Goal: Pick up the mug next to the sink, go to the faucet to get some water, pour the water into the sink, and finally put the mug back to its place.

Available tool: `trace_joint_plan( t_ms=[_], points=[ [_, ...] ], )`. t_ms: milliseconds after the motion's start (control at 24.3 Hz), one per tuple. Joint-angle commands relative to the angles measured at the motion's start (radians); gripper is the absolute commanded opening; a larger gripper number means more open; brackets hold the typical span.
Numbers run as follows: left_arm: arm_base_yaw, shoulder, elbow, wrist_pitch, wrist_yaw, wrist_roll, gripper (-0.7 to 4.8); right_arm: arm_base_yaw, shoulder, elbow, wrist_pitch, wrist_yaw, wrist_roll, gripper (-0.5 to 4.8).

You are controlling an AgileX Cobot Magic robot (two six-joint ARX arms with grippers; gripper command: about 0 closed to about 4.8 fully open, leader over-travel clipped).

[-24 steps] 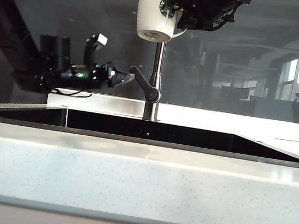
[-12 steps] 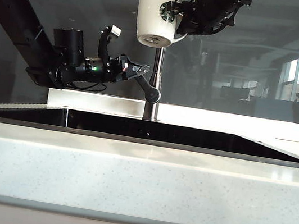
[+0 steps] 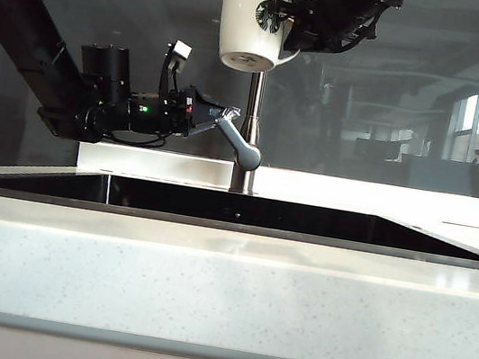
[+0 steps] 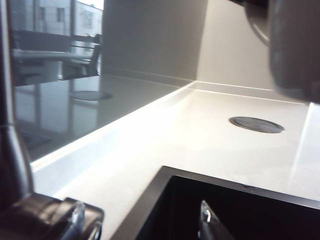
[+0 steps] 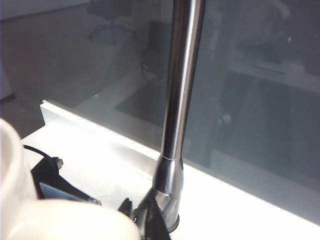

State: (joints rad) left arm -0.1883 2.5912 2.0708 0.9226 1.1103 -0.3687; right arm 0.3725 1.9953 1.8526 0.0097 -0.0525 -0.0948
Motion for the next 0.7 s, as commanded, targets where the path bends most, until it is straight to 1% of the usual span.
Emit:
trace_joint_plan(
  t_ms=[41, 165, 289, 536, 701],
  points=[
    [-0.01, -0.003, 0.01, 0.036, 0.063, -0.033, 2.86, 0.0, -0.018, 0.021, 0.073, -0.002, 0.015, -0.05],
    [-0.01, -0.003, 0.01, 0.037, 0.096, -0.053, 2.86, 0.0, -0.018, 0.021, 0.073, -0.002, 0.015, -0.05],
    [-0.01, -0.003, 0.01, 0.037, 0.122, -0.054, 2.86, 0.0, -0.018, 0.021, 0.073, -0.002, 0.015, -0.05],
    [-0.01, -0.003, 0.01, 0.036, 0.098, -0.024, 2.86, 0.0, -0.018, 0.021, 0.073, -0.002, 0.016, -0.05],
    [-0.01, -0.003, 0.01, 0.036, 0.094, -0.024, 2.86, 0.0, -0.018, 0.021, 0.074, -0.002, 0.016, -0.05]
  ],
)
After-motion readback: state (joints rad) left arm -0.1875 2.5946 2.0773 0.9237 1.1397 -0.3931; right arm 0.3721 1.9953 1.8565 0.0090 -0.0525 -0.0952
